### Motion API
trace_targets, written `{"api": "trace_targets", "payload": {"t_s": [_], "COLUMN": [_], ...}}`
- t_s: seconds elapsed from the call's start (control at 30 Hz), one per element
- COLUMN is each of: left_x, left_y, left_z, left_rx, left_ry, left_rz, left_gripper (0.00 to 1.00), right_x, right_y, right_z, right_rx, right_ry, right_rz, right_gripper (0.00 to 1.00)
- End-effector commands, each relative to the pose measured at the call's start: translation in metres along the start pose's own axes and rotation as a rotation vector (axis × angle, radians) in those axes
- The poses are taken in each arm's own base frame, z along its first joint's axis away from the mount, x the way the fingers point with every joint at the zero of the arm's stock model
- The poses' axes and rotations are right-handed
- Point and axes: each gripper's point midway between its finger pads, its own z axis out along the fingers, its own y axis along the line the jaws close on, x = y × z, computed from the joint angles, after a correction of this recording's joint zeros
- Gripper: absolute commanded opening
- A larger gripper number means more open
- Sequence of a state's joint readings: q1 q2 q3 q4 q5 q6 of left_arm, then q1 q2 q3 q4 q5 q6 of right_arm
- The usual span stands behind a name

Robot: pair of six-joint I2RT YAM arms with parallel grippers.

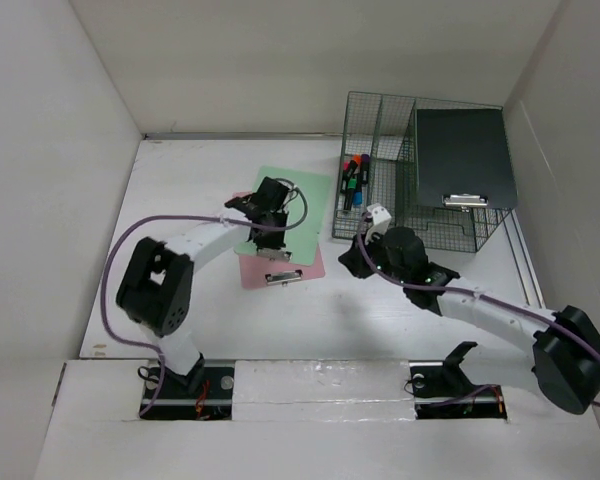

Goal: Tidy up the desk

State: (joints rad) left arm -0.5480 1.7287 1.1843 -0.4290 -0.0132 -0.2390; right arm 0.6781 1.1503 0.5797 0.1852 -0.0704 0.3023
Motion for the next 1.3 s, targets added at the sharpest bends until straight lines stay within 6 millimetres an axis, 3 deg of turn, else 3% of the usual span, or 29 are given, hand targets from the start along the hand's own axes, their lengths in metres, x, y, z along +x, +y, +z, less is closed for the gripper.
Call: {"api": "trace_targets", "payload": {"t_s": [0.0, 0.03, 0.07, 0.13, 0.17, 0.23, 0.3, 0.33, 0.37, 0.43, 0.47, 0.5, 0.53, 0.57, 0.6, 0.63, 0.7, 0.73, 0.83, 1.07, 1.13, 1.17, 1.27], "left_x": [-0.052, -0.06, -0.074, -0.082, -0.092, -0.096, -0.098, -0.098, -0.101, -0.098, -0.097, -0.095, -0.093, -0.093, -0.092, -0.091, -0.092, -0.091, -0.089, -0.092, -0.096, -0.098, -0.096], "left_y": [-0.019, -0.015, -0.012, -0.004, 0.001, 0.009, 0.013, 0.014, 0.015, 0.019, 0.019, 0.018, 0.018, 0.018, 0.017, 0.017, 0.017, 0.017, 0.017, 0.018, 0.035, 0.027, 0.03], "left_z": [-0.074, -0.086, -0.111, -0.134, -0.162, -0.194, -0.213, -0.224, -0.251, -0.262, -0.273, -0.274, -0.277, -0.277, -0.276, -0.278, -0.28, -0.283, -0.284, -0.284, -0.267, -0.266, -0.251], "left_rx": [0.114, 0.097, 0.107, 0.089, 0.089, 0.103, 0.118, 0.137, 0.173, 0.189, 0.205, 0.212, 0.222, 0.222, 0.228, 0.233, 0.238, 0.245, 0.266, 0.332, 0.35, 0.427, 0.451], "left_ry": [-0.258, -0.307, -0.394, -0.485, -0.582, -0.687, -0.765, -0.804, -0.888, -0.93, -0.96, -0.963, -0.969, -0.968, -0.967, -0.975, -0.988, -0.997, -1.017, -1.015, -0.975, -0.957, -0.926], "left_rz": [-0.071, -0.086, -0.11, -0.153, -0.182, -0.227, -0.264, -0.279, -0.294, -0.307, -0.311, -0.31, -0.306, -0.307, -0.306, -0.305, -0.312, -0.315, -0.343, -0.374, -0.433, -0.414, -0.45], "left_gripper": [0.07, 0.09, 0.12, 0.17, 0.21, 0.23, 0.25, 0.27, 0.32, 0.35, 0.37, 0.37, 0.37, 0.37, 0.37, 0.37, 0.37, 0.37, 0.39, 0.43, 0.43, 0.42, 0.42], "right_x": [-0.032, -0.024, -0.024, -0.028, -0.019, -0.027, -0.015, -0.028, -0.015, -0.014, -0.033, -0.019, -0.018, -0.035, -0.015, -0.014, -0.019, -0.007, 0.002, 0.038, 0.044, 0.047, 0.057], "right_y": [0.017, 0.02, 0.021, 0.035, 0.035, 0.047, 0.051, 0.061, 0.057, 0.06, 0.068, 0.063, 0.064, 0.071, 0.065, 0.064, 0.066, 0.064, 0.061, 0.061, 0.061, 0.06, 0.056], "right_z": [0.011, 0.018, 0.021, 0.029, 0.038, 0.049, 0.068, 0.077, 0.092, 0.107, 0.117, 0.131, 0.138, 0.148, 0.159, 0.166, 0.178, 0.186, 0.2, 0.207, 0.207, 0.208, 0.208], "right_rx": [-0.019, -0.025, -0.027, -0.064, -0.07, -0.124, -0.146, -0.178, -0.175, -0.198, -0.212, -0.205, -0.221, -0.235, -0.229, -0.234, -0.234, -0.242, -0.273, -0.337, -0.349, -0.349, -0.343], "right_ry": [-0.074, -0.047, -0.041, -0.03, 0.005, 0.007, 0.046, 0.031, 0.076, 0.106, 0.08, 0.132, 0.143, 0.118, 0.184, 0.195, 0.205, 0.234, 0.265, 0.366, 0.382, 0.388, 0.408], "right_rz": [-0.041, -0.052, -0.058, -0.079, -0.09, -0.101, -0.104, -0.121, -0.132, -0.179, -0.204, -0.215, -0.247, -0.267, -0.272, -0.294, -0.302, -0.297, -0.321, -0.31, -0.31, -0.307, -0.308], "right_gripper": [0.22, 0.22, 0.13, 0.01, 0.0, 0.0, 0.0, 0.0, 0.0, 0.08, 0.19, 0.25, 0.35, 0.39, 0.41, 0.44, 0.46, 0.46, 0.46, 0.46, 0.45, 0.45, 0.4]}}
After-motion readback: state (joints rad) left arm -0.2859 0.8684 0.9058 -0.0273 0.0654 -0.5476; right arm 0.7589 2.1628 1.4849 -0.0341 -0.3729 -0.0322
